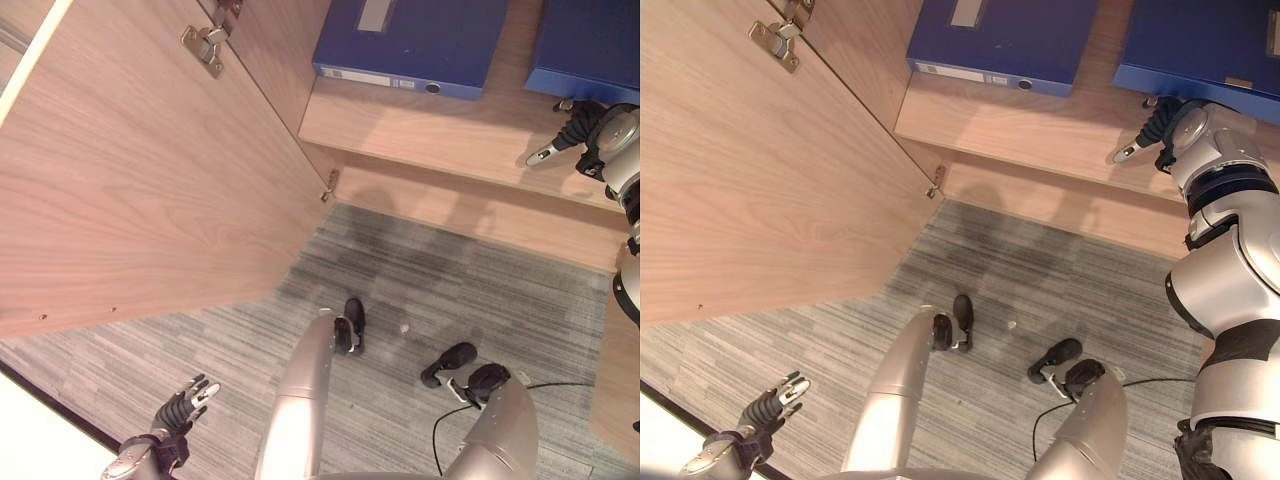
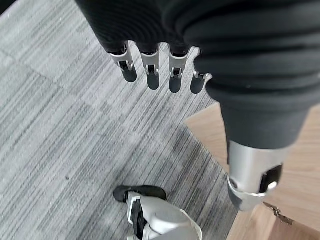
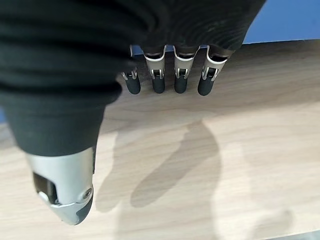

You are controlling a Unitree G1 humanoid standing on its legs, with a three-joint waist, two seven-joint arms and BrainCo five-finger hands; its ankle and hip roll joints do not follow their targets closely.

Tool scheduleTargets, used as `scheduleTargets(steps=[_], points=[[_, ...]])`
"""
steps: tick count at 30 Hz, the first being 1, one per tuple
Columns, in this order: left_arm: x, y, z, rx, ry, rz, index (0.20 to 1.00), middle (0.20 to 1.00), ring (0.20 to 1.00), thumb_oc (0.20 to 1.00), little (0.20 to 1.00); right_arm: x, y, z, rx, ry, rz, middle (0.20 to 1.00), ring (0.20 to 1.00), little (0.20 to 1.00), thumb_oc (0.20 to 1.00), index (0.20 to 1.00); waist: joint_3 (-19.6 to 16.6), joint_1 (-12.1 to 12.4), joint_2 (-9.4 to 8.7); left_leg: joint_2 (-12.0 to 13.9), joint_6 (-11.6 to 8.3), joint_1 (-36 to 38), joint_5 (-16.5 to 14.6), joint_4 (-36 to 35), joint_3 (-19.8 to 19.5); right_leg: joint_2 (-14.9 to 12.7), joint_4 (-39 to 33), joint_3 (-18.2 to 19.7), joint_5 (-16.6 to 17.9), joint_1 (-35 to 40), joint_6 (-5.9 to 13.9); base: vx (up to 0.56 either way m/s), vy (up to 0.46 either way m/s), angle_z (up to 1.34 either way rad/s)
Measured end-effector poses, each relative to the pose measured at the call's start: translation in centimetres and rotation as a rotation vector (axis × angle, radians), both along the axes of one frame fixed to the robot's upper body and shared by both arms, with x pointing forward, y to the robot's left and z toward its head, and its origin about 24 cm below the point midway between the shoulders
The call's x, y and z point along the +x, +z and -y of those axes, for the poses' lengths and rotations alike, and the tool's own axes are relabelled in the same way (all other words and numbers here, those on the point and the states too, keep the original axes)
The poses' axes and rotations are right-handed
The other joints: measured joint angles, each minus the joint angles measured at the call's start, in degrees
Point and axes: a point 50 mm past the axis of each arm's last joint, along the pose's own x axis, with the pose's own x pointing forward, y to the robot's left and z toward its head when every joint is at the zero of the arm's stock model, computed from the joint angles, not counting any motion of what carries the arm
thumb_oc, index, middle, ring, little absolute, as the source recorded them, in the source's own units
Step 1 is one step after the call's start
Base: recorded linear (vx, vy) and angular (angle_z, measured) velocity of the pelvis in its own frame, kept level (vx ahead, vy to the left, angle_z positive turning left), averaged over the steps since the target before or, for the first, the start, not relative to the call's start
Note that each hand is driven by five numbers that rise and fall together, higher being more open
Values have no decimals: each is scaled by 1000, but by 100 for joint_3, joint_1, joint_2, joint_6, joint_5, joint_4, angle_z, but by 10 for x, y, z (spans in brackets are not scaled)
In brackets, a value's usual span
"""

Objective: Put the empty folder in the office cabinet

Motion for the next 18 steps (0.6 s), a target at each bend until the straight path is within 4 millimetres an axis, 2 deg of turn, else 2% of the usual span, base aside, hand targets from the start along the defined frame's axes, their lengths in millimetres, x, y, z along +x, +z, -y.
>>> scheduleTargets(steps=[4, 11, 18], points=[[7, 2, 2, -2, -1, 23, 1000, 1000, 1000, 1000, 1000, 3, -3, -7, -12, 13, -23, 1000, 1000, 1000, 1000, 1000, 4, 12, -5, 0, -25, 127, 19, -161, 51, 53, -108, 39, 21, 49, -3, -10, -2, -4], [18, -3, 15, -44, 23, 40, 1000, 1000, 1000, 1000, 1000, 12, -25, -35, -70, 111, -91, 1000, 1000, 1000, 1000, 1000, 19, -41, -25, 98, -115, 572, 105, -543, 144, 288, -551, -1, 191, 405, 62, -11, 1, -11], [46, 12, 24, -48, -12, 130, 1000, 1000, 1000, 1000, 1000, 19, -62, -59, -128, 160, -208, 1000, 1000, 1000, 1000, 1000, 67, -62, -34, 102, -212, 1206, 199, -1037, 162, 481, -1049, -134, 295, 1033, 106, -15, 3, -4]])
